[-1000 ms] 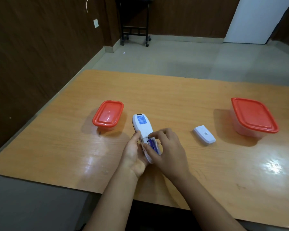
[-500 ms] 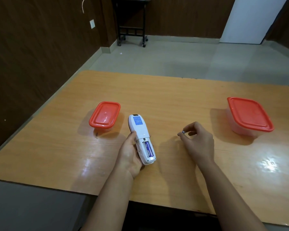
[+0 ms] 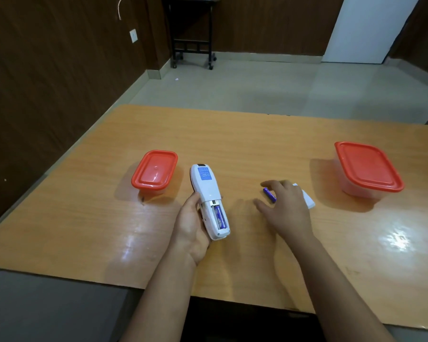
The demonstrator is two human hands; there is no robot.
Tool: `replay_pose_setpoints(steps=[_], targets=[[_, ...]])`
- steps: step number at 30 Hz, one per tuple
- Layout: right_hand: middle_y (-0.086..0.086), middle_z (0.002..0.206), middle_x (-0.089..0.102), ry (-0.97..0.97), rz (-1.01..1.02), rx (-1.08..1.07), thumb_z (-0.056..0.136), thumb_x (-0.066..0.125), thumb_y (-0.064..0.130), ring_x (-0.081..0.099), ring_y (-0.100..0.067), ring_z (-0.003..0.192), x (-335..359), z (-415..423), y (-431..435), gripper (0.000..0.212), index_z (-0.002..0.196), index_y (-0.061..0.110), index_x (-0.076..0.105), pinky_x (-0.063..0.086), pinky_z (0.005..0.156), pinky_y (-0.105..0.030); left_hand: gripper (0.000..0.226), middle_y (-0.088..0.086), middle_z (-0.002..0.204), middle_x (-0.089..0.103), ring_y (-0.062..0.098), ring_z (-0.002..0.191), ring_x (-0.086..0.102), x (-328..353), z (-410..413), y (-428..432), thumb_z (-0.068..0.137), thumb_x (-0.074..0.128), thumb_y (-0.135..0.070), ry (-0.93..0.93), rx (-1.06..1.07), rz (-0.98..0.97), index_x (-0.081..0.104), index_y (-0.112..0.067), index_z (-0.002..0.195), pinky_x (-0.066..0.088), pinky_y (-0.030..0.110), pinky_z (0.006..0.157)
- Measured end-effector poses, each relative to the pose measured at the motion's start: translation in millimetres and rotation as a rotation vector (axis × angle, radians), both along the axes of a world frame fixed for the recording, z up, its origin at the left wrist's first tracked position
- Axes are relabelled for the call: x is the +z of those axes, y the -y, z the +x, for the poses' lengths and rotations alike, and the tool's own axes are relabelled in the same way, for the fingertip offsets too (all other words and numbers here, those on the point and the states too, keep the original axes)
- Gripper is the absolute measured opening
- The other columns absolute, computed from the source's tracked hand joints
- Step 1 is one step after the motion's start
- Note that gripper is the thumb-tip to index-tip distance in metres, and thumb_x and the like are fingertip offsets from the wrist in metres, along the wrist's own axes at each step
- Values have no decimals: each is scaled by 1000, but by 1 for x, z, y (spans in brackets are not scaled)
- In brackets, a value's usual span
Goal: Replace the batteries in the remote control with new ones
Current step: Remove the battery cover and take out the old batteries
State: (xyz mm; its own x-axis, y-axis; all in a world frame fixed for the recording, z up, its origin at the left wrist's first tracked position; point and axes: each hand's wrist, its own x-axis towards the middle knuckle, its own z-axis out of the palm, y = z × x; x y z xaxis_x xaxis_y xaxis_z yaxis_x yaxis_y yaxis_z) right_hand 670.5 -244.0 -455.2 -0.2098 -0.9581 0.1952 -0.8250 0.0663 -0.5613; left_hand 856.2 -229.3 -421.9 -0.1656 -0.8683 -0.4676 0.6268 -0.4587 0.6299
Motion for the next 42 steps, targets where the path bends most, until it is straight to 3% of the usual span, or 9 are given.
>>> replay_pose_setpoints(steps=[3,6,10,16,20,24,32,37,42], targets=[[12,118,56,295,0,405,73,77,34,55,-3,102,32,21,-12,55,124,30,55,47,83,-20,33,7,95,64,16,72,53,1,4,1,97,40,-31,40,-25,-43,64,-15,113,41,29,65],[12,127,51,189,22,615,73,77,34,49,2,111,40,41,-24,65,132,27,51,41,90,-15,35,6,95,63,14,70,52,2,6,0,95,42,-35,88,-55,-39,64,-18,117,41,25,56],[10,132,51,25,-22,575,73,74,38,49,-5,121,37,48,-30,64,132,24,52,44,95,-23,39,1,86,62,10,71,54,4,5,-2,96,42,-36,166,-72,-10,58,-17,126,44,22,56],[11,133,54,-159,-46,522,76,67,45,53,-8,119,38,50,-34,61,132,26,53,46,78,-25,42,-3,78,57,10,66,51,-1,2,-2,95,43,-42,317,-101,33,57,-19,126,37,16,40],[9,117,66,-246,-127,506,69,68,50,64,-13,101,37,51,-35,55,117,24,64,48,62,-29,37,1,83,58,12,74,53,-2,1,-2,96,41,-40,325,-110,36,57,-18,122,40,23,53],[9,100,71,-304,-126,519,64,66,56,68,-15,82,37,51,-35,49,102,24,70,44,50,-27,32,4,83,58,13,76,54,-6,3,-4,97,42,-40,345,-144,48,59,-20,115,38,24,55],[9,102,68,-245,-95,473,63,66,52,66,-14,87,38,58,-38,52,107,23,68,40,55,-24,41,6,88,61,15,76,57,-11,7,-1,96,45,-41,266,-122,70,57,-15,125,45,27,59],[12,104,68,-197,-68,495,63,52,55,65,-12,88,36,57,-36,56,109,27,67,49,60,-28,50,6,86,60,15,74,55,-11,3,3,97,42,-39,122,-72,138,48,-6,136,45,26,63],[15,112,66,-116,-80,522,67,55,49,62,-7,100,35,51,-33,46,104,26,69,53,71,-31,49,5,82,58,14,71,53,-3,0,4,98,39,-38,20,-60,157,49,-8,135,43,24,62]])
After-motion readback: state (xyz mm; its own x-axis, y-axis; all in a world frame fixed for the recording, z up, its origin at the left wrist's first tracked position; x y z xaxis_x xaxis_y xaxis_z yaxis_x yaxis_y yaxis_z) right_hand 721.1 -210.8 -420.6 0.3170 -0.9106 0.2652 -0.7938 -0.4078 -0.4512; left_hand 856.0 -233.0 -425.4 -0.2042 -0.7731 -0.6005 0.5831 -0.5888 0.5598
